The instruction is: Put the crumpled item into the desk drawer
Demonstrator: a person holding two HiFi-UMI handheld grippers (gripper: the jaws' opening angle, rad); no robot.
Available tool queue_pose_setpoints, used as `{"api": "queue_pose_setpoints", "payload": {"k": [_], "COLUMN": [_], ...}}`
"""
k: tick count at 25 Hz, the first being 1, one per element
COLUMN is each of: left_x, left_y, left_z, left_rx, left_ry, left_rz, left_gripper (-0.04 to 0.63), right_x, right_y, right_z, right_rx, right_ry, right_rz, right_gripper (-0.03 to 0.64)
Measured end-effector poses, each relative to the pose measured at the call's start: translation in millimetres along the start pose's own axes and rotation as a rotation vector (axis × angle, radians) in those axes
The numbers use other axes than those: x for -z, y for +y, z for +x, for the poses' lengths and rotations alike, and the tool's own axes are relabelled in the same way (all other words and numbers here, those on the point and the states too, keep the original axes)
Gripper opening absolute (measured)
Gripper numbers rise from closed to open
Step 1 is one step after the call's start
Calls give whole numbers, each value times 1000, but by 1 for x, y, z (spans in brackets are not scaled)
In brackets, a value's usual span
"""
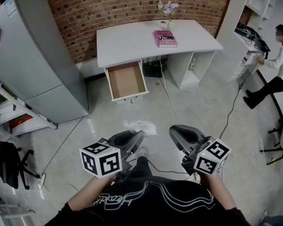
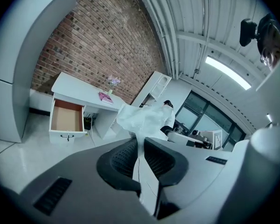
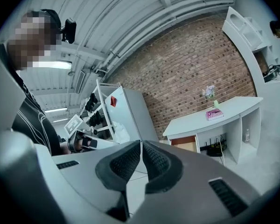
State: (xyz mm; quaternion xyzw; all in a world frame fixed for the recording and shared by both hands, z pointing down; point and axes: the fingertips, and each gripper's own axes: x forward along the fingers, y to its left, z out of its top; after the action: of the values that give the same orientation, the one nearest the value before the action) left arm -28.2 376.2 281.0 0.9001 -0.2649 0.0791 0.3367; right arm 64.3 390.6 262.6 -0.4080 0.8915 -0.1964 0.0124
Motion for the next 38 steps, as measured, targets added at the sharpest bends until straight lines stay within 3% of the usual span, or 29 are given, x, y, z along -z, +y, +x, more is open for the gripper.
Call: {"api": "queue_pose_setpoints", "payload": {"k": [11,20,26,38], "left_x": [-93,-142,-148,-157], "left_y": [138,242,293,364], "left_z": [79,141,173,203], "left_rx": [-58,-80,-139,-246], "left_ry": [48,93,109,71], "left_rz": [-71,-107,-106,-208], "left_gripper": [57,57,57,57], "right_x": [-44,-46,-32,-29], "right_y": [-110,-191,-232,-280], "right_z": [150,241,269,326], "right_rx": [-25,-3,9,-52], "right_ry": [67,139,158,224], "right_rz": [56,86,121,123], "right_gripper": [46,46,46,46]}}
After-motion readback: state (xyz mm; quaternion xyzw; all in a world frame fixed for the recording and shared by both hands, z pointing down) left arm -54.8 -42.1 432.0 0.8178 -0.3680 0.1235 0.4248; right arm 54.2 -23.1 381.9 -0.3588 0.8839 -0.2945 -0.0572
